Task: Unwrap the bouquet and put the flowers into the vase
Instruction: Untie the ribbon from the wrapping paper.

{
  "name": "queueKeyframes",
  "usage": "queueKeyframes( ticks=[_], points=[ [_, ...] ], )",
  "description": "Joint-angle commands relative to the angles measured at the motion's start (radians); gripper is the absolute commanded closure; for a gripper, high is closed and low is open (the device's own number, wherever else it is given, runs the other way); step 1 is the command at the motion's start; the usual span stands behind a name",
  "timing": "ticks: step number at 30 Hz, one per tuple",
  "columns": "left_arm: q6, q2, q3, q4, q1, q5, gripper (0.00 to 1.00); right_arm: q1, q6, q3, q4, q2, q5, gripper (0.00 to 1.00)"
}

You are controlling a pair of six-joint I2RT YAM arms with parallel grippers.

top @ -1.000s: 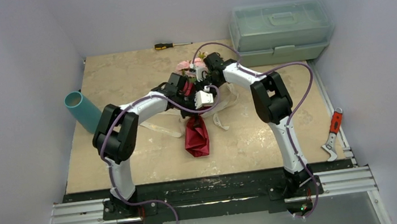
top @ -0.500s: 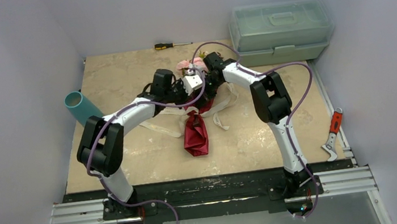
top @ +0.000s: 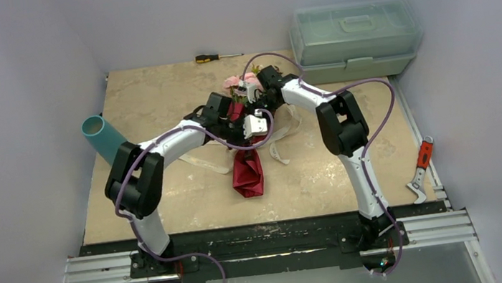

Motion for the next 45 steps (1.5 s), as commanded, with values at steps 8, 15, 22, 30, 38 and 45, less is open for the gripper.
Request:
queueKeyframes(
  ticks=[8, 15, 22, 30, 38, 45],
  points=[
    [-0.006, 0.140, 0.091, -0.025, -0.009, -0.090, 0.81, -0.002, -0.062, -0.003, -0.019, 0.075, 0.145, 0.91],
    [0.071, 0.168, 0.112, -0.184, -0.010, -0.166, 0.69, -0.004, -0.059, -0.001, -0.021, 0.081, 0.144, 0.91],
    [0.063, 0.203, 0.109, -0.274, -0.013, -0.236, 0.80, -0.005, -0.058, 0.006, -0.027, 0.092, 0.159, 0.91],
    [0.044, 0.338, 0.119, -0.248, -0.031, -0.323, 0.78, -0.004, -0.059, 0.019, -0.040, 0.096, 0.166, 0.91],
    [-0.015, 0.222, 0.068, -0.129, -0.031, -0.241, 1.00, -0.007, -0.064, 0.022, -0.043, 0.104, 0.189, 0.94],
    [-0.155, -0.001, -0.083, 0.179, -0.022, -0.183, 1.00, -0.005, -0.075, 0.014, -0.036, 0.104, 0.224, 0.98]
  ],
)
